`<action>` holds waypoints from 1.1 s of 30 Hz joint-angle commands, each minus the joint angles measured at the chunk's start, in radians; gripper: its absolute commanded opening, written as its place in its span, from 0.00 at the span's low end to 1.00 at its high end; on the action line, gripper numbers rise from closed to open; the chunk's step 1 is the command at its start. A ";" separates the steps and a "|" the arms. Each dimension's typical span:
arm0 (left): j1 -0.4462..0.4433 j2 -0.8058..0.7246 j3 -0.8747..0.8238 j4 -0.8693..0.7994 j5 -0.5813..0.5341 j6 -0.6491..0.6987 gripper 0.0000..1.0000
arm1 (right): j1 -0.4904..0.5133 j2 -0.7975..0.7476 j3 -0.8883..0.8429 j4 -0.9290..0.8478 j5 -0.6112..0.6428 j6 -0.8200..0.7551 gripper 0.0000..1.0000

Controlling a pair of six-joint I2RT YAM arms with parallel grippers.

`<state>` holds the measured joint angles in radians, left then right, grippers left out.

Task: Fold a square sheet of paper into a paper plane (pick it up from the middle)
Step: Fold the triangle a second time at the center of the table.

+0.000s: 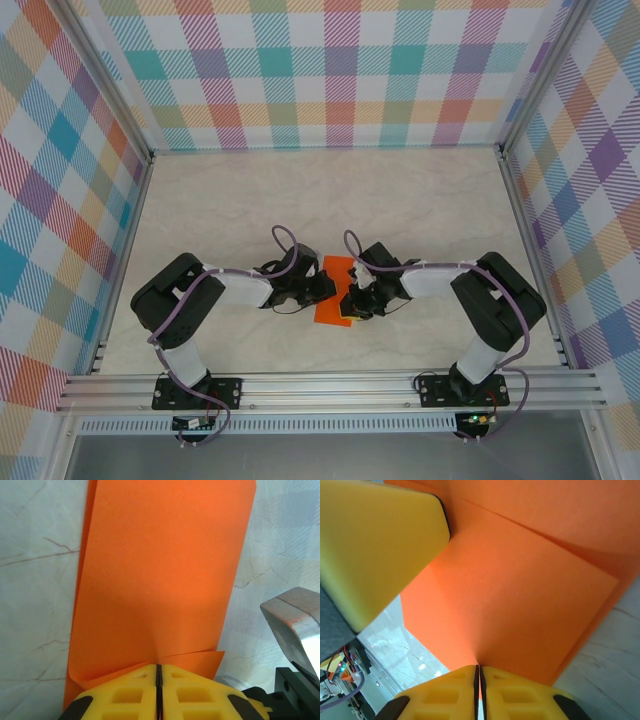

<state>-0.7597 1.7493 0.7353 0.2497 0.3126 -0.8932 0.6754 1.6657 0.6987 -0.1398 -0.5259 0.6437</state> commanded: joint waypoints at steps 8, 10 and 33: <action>-0.031 -0.093 -0.035 -0.028 0.044 0.012 0.16 | 0.012 0.036 -0.080 0.014 0.059 0.024 0.10; -0.037 -0.113 -0.043 -0.023 0.044 0.009 0.17 | 0.012 0.036 -0.074 0.008 0.056 0.022 0.10; -0.054 -0.048 -0.031 -0.192 -0.222 0.024 0.12 | 0.012 0.042 -0.085 -0.068 0.096 -0.017 0.04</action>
<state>-0.8268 1.7020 0.7059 0.2111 0.2325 -0.9073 0.6746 1.6550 0.6617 -0.0761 -0.5350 0.6498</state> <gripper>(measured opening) 0.118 0.054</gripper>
